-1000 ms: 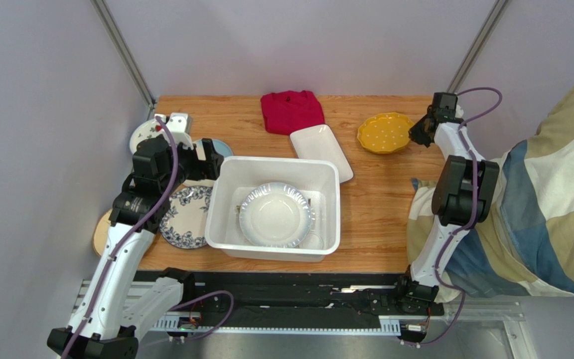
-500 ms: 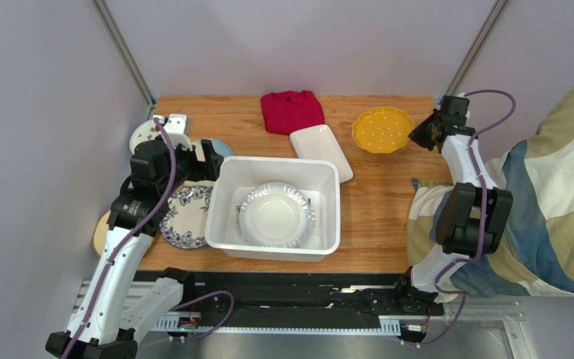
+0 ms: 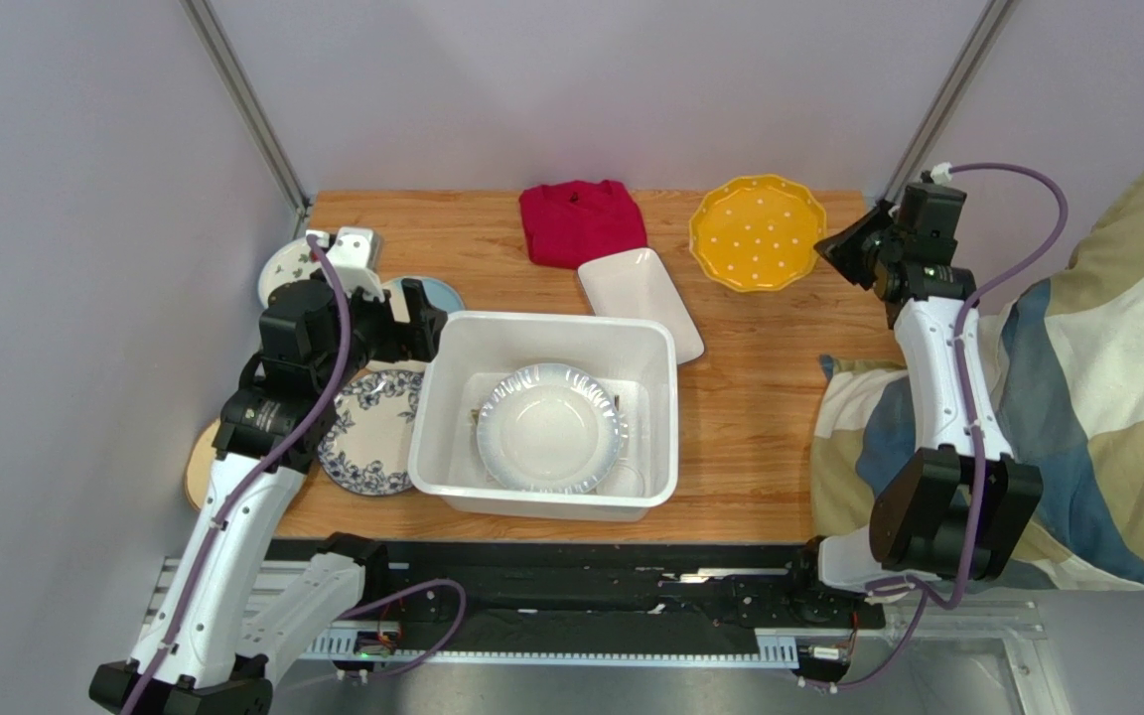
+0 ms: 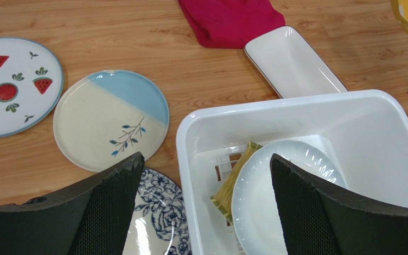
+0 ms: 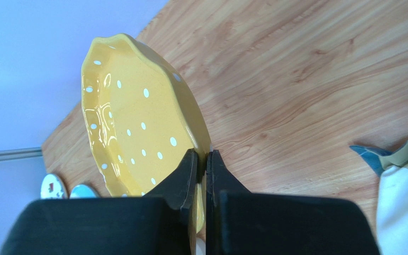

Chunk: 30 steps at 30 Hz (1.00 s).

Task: Place the plates into the plastic bin on the countertop
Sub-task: Pick up the plate at the center of the board, then place the plate in the plastic bin.

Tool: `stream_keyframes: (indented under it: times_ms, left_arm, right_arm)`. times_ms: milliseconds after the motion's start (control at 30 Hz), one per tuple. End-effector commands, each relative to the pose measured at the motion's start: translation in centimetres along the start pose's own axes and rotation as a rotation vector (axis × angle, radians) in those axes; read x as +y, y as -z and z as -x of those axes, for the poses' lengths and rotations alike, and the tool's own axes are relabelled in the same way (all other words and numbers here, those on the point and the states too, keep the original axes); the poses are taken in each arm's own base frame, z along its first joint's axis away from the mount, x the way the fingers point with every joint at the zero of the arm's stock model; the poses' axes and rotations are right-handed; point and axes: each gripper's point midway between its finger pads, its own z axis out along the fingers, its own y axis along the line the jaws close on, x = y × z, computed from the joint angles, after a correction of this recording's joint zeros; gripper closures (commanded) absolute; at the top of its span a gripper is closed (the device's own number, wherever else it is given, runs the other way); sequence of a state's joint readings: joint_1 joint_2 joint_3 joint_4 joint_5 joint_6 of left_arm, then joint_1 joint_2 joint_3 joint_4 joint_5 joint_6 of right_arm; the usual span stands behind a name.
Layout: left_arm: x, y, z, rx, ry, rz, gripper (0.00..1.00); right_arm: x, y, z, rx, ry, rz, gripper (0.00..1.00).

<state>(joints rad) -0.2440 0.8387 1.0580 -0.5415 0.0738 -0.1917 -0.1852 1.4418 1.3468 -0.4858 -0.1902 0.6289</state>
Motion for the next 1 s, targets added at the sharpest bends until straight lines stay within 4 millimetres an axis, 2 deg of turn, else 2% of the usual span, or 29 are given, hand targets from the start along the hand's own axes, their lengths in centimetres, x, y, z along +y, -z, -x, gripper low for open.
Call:
stream_keyframes:
  times_ms: [0,333,400,433,600,767,967]
  left_arm:
    - [-0.5,0.3,0.5,-0.026,-0.014,-0.021,0.07]
    - [-0.7,0.3,0.5,-0.028,-0.016,-0.032,0.07]
    - [-0.7,0.3,0.6,-0.028,-0.015,-0.029,0.07]
    - [-0.7,0.2,0.5,-0.026,-0.016,-0.031,0.07]
    - [-0.7,0.3,0.5,-0.028,-0.016,-0.029,0.07]
    - [-0.9,0.2,0.5,-0.023,-0.017,-0.042,0.07]
    - [-1.1,0.1,0.4,-0.022,-0.018,-0.053,0.07]
  right_arm:
    - [7.5,5.0,2.3,-0.087,0.016,0.25,1.0]
    - [12.7,9.4,-0.9,-0.041,0.1,0.402,1.0]
    - [12.9,9.9,-1.3,-0.034,0.128,0.408,1.0]
    - [14.2,10.5,-2.5,-0.007,0.158,0.442,1.0]
    - [15.6,11.3,-5.5,0.07,0.222,0.489,1.0]
    - [18.2,12.6,-8.9,0.134,0.291,0.568,1.0]
    - [20.1,14.0,-12.9,0.235,0.374,0.645,1.0]
